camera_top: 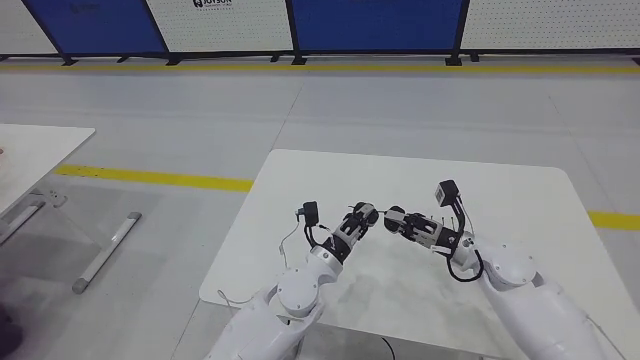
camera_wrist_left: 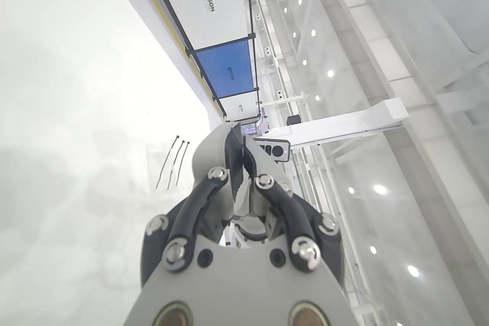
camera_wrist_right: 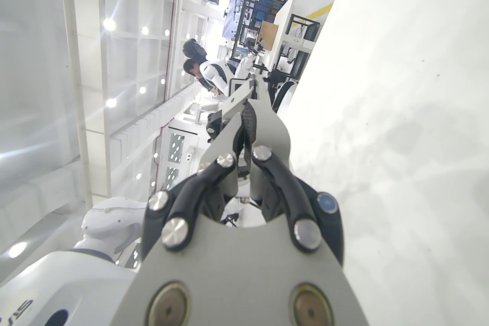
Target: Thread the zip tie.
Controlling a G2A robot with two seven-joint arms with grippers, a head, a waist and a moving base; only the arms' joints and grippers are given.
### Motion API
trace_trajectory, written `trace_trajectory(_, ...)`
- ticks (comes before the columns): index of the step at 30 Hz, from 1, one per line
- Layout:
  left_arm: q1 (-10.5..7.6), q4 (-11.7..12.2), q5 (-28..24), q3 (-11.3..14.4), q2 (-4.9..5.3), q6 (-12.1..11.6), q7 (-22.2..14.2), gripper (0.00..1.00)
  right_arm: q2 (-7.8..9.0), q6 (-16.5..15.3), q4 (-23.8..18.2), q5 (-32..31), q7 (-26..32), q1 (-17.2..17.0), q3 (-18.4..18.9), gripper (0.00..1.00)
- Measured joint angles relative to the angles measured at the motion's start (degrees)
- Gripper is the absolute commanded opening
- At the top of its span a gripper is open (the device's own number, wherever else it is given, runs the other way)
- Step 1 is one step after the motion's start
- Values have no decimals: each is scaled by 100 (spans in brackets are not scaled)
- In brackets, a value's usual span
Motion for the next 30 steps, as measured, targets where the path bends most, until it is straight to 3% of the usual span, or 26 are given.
trace_trajectory(1, 1, 0, -1, -3, -2, -5, -1, 0, 0, 0, 0, 0, 0, 0, 0, 0)
trace_trajectory(2, 2, 0, -3, -5, -4, -9, -3, 17, 0, 0, 0, 0, 0, 0, 0, 0)
trace_trajectory(3, 4, -2, -1, -6, -6, -14, -15, 43, 0, 0, 0, 0, 0, 0, 0, 0)
trace_trajectory(4, 6, -6, 28, -3, -6, -24, -37, 49, 0, 0, 0, 0, 0, 0, 0, 0)
trace_trajectory(5, 12, -9, 85, 1, -3, -45, -60, 73, 0, 0, 0, 0, 0, 0, 0, 0)
trace_trajectory(6, 32, -14, 148, 2, -1, -80, -62, 87, 0, 0, 0, 0, 0, 0, 0, 0)
trace_trajectory(8, 66, -35, 174, 3, -2, -118, -46, 92, 0, 0, 0, 0, 0, 0, 0, 0)
trace_trajectory(12, 108, -58, 161, -36, -1, -183, -82, 74, 0, 0, 0, 0, 0, 0, 0, 0)
trace_trajectory(13, 113, -57, 162, -46, -1, -192, -85, 64, 0, 0, 0, 0, 0, 0, 0, 0)
trace_trajectory(14, 117, -55, 167, -54, -1, -197, -85, 64, 0, 0, 0, 0, 0, 0, 0, 0)
trace_trajectory(16, 124, -48, 192, -64, -2, -202, -73, 48, 0, 0, 0, 0, 0, 0, 0, 0)
trace_trajectory(20, 120, -26, 205, -74, -10, -209, -63, 33, 0, 0, 0, 0, 0, 0, 0, 0)
trace_trajectory(24, 110, -7, 220, -76, -19, -209, -62, 3, 0, 0, 0, 0, 0, 0, 0, 0)
trace_trajectory(30, 113, 17, 235, -98, -27, -236, -73, 0, 0, 0, 0, 0, 0, 0, 0, 0)
